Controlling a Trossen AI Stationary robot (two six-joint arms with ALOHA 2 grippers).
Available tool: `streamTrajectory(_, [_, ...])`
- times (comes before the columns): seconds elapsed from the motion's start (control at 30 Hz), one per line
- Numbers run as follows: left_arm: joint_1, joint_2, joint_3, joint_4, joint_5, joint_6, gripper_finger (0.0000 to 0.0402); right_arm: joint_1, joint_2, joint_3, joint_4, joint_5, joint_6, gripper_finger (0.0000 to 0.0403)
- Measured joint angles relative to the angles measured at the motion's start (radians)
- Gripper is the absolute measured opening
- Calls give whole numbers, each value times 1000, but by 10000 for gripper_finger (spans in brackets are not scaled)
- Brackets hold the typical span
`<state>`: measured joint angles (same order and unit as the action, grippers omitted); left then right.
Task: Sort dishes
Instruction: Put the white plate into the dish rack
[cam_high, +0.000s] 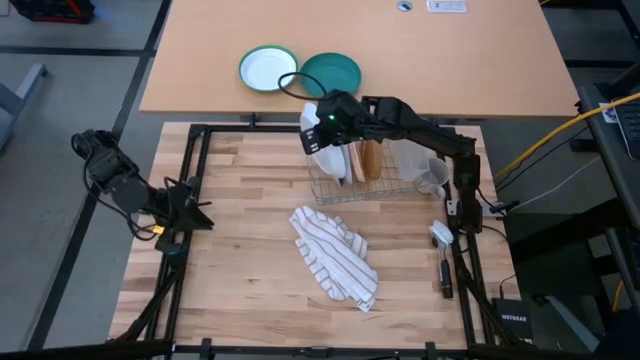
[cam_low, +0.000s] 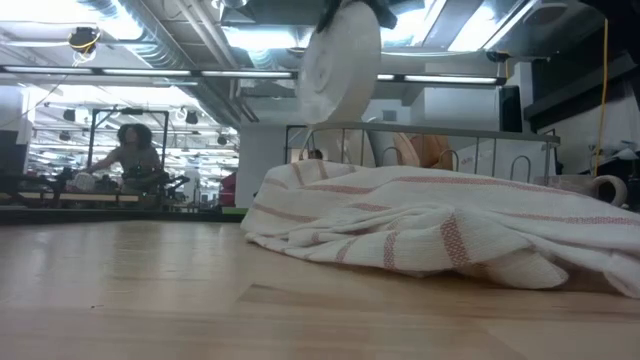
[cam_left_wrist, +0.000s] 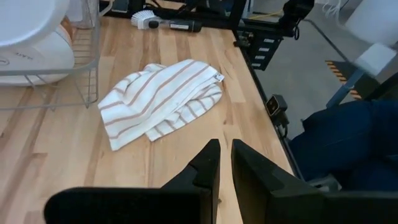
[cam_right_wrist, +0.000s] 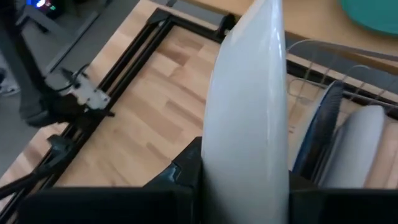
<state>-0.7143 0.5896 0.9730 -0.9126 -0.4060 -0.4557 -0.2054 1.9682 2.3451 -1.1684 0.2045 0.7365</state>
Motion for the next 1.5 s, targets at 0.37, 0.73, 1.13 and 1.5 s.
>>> streamTrajectory(0.37, [0,53,0,3,-2,0,31,-13,72,0,-7,-18,-7,66])
streamTrajectory(0.73, [0,97,0,3,-2,1,31,-53,124,0,-32,-51,-51,65])
streamTrajectory(1.13, [0,107,0,3,-2,21,31,-72,148,0,-35,-65,-18,65])
streamTrajectory(1.5, [0,107,0,4,-2,19,31,-77,180,0,-28,-44,37,68])
